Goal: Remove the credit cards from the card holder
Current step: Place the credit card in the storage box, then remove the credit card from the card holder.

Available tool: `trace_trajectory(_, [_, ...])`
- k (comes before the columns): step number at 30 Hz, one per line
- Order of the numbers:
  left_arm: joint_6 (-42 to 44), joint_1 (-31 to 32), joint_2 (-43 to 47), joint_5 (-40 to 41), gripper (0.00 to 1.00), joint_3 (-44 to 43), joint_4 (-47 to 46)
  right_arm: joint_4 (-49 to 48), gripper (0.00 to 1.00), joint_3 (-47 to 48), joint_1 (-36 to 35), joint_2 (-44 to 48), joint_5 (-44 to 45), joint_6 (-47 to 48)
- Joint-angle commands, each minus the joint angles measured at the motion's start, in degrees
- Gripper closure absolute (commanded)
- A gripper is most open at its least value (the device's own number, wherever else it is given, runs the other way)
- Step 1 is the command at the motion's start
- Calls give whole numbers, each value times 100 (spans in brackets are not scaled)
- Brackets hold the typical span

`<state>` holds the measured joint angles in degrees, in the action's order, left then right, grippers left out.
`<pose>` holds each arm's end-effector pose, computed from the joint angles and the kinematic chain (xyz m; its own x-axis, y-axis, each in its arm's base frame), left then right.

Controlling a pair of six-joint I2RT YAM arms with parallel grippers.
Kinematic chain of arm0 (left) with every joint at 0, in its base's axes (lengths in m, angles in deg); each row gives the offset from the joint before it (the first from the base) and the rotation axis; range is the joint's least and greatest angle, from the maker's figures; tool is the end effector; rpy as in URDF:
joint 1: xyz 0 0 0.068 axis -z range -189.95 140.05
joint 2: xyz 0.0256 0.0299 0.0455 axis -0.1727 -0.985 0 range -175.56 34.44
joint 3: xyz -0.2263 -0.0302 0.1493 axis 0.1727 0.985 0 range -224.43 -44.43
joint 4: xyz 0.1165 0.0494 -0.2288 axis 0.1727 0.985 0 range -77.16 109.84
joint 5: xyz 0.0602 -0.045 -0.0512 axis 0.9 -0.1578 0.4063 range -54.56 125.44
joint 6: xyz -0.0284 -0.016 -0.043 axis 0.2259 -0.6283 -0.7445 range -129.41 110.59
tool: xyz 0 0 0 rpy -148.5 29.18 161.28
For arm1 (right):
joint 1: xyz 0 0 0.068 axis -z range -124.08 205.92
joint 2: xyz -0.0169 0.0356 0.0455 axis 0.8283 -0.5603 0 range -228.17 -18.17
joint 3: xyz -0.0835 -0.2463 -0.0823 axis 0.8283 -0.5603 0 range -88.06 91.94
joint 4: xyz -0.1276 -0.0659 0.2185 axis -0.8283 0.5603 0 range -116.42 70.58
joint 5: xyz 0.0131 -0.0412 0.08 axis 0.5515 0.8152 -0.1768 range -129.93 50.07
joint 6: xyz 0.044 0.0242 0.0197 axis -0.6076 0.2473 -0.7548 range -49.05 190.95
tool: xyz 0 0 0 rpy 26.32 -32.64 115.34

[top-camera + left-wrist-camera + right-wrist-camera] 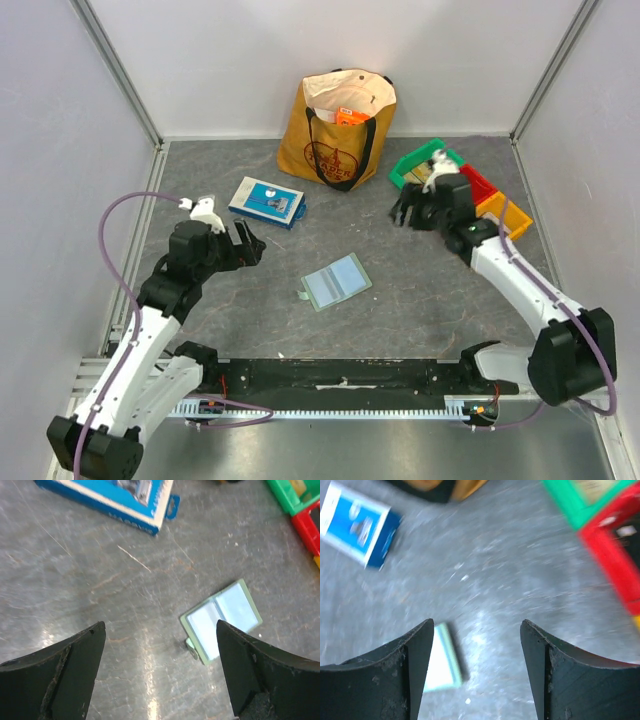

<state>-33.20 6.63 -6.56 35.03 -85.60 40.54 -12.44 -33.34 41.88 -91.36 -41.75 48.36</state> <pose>0.1561 -0.0468 0.2968 -0.5228 -0.2652 -0.8102 0.0879 0.9286 -0.3607 0.2788 0.0708 0.2866 -0.5838 0.2498 -0.7725 -0.0479 0.9392 0.3399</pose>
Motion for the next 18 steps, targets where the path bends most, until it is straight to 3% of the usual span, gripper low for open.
trace_trajectory(1, [-581, -6, -347, -785, 4, 56, -45, -404, 23, -479, -1124, 331, -125, 475])
trace_trajectory(5, [-986, 205, -646, -1067, 5, 345, -221, -851, 21, -892, -2241, 227, 85, 466])
trace_trajectory(9, [-1399, 775, -962, -830, 5, 671, -528, -1178, 20, -990, -3199, -230, 515, 562])
trace_trajectory(14, [-1716, 1689, -1419, -215, 8, 882, -810, -1353, 20, -867, -4043, -907, 1016, 720])
trace_trajectory(18, [-1909, 1954, -1763, -57, 13, 1067, -1038, -1345, 22, -761, -4369, -1294, 1307, 764])
